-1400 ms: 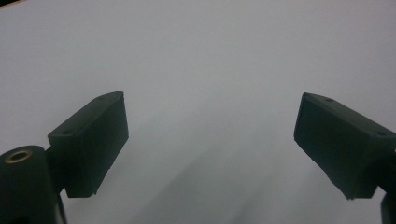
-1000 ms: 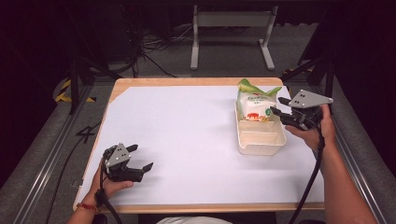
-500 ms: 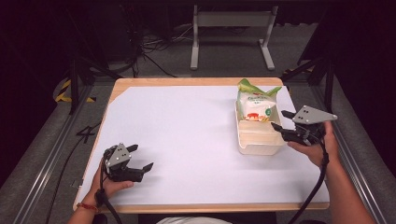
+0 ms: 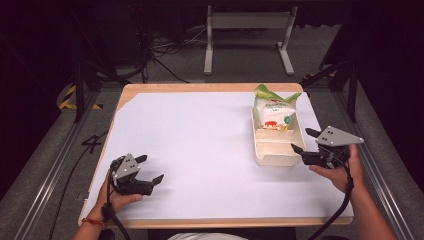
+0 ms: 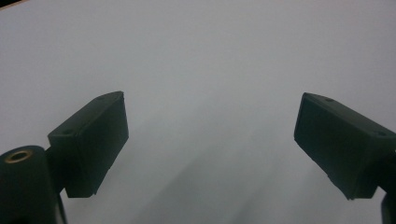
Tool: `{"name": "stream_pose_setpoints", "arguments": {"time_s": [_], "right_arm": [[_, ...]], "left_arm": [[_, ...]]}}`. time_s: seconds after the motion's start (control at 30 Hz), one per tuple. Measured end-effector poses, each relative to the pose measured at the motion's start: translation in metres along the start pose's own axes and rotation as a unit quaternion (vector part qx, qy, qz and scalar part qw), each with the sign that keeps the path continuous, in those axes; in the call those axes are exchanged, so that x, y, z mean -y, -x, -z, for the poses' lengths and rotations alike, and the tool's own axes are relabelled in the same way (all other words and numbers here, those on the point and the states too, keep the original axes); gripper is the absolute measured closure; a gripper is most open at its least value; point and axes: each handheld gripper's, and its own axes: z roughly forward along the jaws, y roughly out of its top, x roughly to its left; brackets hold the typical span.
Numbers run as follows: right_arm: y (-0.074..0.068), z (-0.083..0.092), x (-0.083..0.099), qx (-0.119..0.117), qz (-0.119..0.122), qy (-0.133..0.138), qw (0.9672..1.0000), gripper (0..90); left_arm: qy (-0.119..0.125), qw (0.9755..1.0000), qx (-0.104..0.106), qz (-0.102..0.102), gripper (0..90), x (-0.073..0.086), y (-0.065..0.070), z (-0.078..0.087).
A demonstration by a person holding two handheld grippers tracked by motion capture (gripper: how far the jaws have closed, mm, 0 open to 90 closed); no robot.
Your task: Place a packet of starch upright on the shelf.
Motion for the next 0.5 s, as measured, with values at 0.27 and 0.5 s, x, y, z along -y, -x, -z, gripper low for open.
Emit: {"name": "stream_pose_setpoints", "arguments": {"time_s": [0.27,0.5], "right_arm": [[-0.005,0.004,0.015,0.005,-0.018,0.008,0.9998,18.7],[-0.012,0.007,0.029,0.007,-0.022,0.015,0.9996,13.2]], "left_arm": [[-0.003,1.0,-0.002,0.002,10.8,0.0,0.0,0.0],[-0.003,1.0,-0.002,0.001,10.9,0.0,0.0,0.0]]}}
